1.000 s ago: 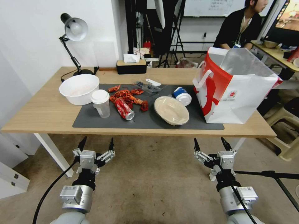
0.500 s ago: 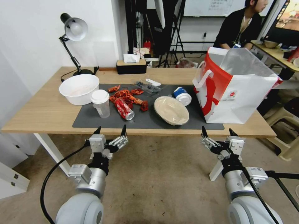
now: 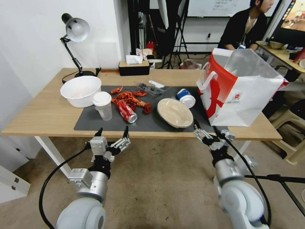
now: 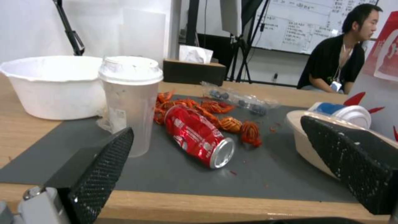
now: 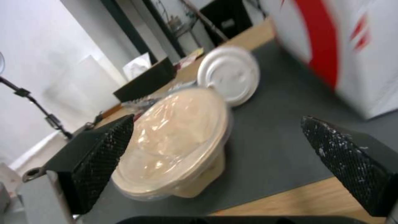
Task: Pick up the trash from the table and place it into the takeout bag.
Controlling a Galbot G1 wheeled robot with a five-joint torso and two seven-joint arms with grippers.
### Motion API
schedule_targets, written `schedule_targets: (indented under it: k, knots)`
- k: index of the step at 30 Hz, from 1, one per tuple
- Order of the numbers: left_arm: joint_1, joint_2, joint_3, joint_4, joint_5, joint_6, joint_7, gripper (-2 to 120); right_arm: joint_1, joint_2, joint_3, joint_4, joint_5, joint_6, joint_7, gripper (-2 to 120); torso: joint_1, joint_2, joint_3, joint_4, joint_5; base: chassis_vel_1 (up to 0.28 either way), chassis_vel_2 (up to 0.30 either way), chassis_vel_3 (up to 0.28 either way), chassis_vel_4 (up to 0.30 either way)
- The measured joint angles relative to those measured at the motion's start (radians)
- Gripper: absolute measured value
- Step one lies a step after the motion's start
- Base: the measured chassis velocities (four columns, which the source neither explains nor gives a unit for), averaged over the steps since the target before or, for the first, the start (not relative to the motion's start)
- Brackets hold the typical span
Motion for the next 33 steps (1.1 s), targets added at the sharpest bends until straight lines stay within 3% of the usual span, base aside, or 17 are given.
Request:
schedule_targets:
  k: [8,12,26,33]
  knots:
    - [0.009,-0.001,-0.007,-0.006,0.007,-0.008,0.002,100,0.093,0.01,-0.046,-0.063,0.105,-0.063,0.051,100,0.0,0.0,0.0,0.0,-0.0001,0.0,0.0,0.0,0.0]
    - [0.012,0.0,-0.011,-0.008,0.007,-0.01,0.002,100,0.115,0.025,-0.064,-0.085,0.124,-0.073,0.07,92,0.0,0.0,0.0,0.0,-0.0001,0.0,0.0,0.0,0.0]
    - [0.009,-0.001,-0.005,0.002,0.009,-0.015,0.007,100,0.096,0.044,-0.051,-0.087,0.129,-0.074,0.081,37,0.0,0.0,0.0,-0.0001,0.0,0.0,0.0,0.0,0.0]
    - [0.006,-0.001,-0.001,0.009,0.009,-0.019,0.01,100,0.089,0.041,-0.039,-0.078,0.131,-0.073,0.087,17,0.0,0.0,0.0,-0.0001,0.0,0.0,0.0,0.0,0.0]
